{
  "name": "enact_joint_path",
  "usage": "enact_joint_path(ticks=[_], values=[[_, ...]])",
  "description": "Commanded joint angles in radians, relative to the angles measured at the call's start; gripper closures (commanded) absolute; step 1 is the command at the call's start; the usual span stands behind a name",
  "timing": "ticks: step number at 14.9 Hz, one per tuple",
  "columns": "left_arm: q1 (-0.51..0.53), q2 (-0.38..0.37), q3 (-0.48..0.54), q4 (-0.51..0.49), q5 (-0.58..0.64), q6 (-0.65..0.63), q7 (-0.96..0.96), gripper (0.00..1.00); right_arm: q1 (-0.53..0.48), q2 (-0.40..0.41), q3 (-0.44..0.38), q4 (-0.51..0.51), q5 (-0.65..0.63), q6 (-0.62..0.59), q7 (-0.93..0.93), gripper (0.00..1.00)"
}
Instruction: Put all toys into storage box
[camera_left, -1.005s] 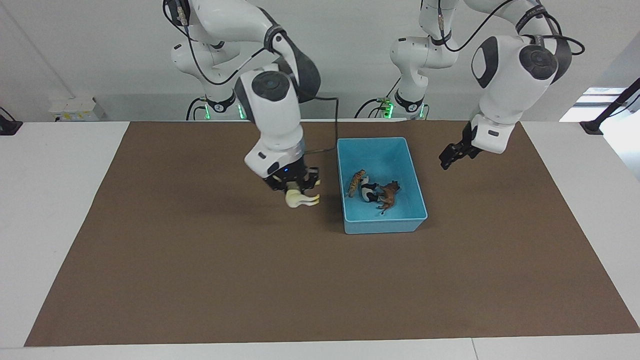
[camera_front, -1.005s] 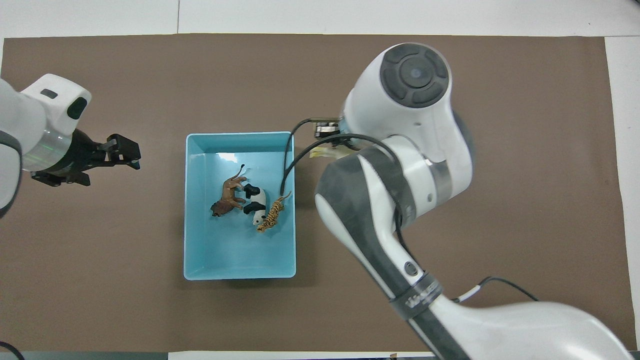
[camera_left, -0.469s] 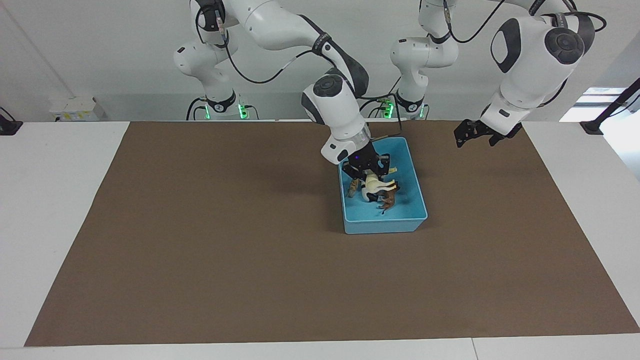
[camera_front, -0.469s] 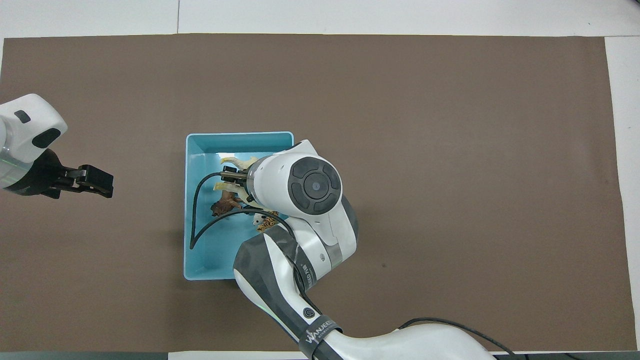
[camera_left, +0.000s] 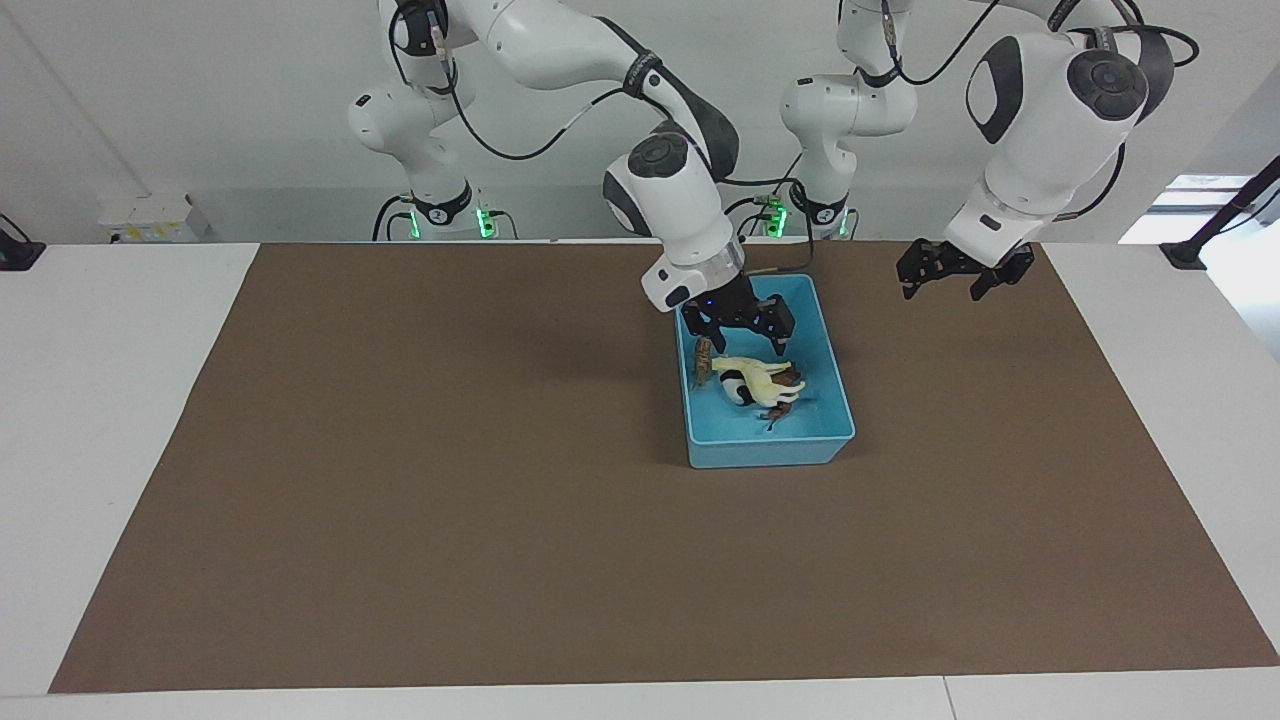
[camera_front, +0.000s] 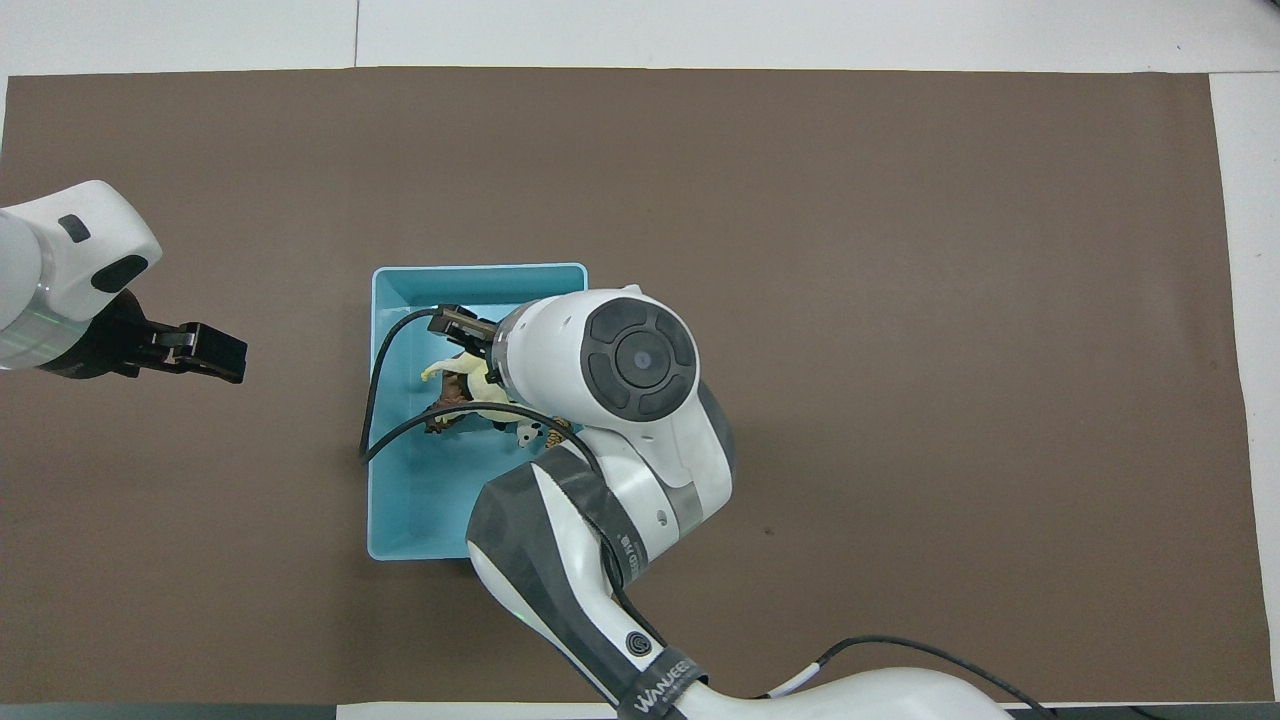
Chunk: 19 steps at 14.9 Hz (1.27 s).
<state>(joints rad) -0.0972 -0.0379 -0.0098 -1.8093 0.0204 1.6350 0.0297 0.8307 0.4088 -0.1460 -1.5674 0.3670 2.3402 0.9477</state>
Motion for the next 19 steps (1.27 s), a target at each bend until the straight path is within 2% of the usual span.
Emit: enact_joint_path(ticks=[1,3,9,13,16,19], values=[[0.005,0.012,0.001,0.027,0.015,-0.018,0.021,0.00,-0.094,-0.100,-0.026,-0.009,-0.126,-0.149,-0.050,0.00],[0.005,0.027,0.001,0.031,0.015,0.020,0.024,0.00,-0.191,-0.140,-0.026,-0.013,-0.181,-0.215,-0.268,0.00],[0.016,0.024,-0.004,0.024,0.010,-0.004,0.019,0.00,-0.505,-0.180,-0.026,-0.017,-0.183,-0.268,-0.887,0.00],[0.020,0.021,-0.013,0.031,0.010,0.000,0.021,0.00,-0.639,-0.235,-0.029,-0.016,-0.191,-0.471,-0.946,0.00],[0.068,0.023,-0.053,0.028,0.010,0.040,0.024,0.00,-0.669,-0.329,-0.027,-0.017,-0.298,-0.596,-0.975,0.00],[0.060,0.024,-0.065,0.035,0.010,0.039,0.024,0.00,-0.744,-0.409,-0.009,-0.022,-0.306,-0.695,-1.035,0.00]])
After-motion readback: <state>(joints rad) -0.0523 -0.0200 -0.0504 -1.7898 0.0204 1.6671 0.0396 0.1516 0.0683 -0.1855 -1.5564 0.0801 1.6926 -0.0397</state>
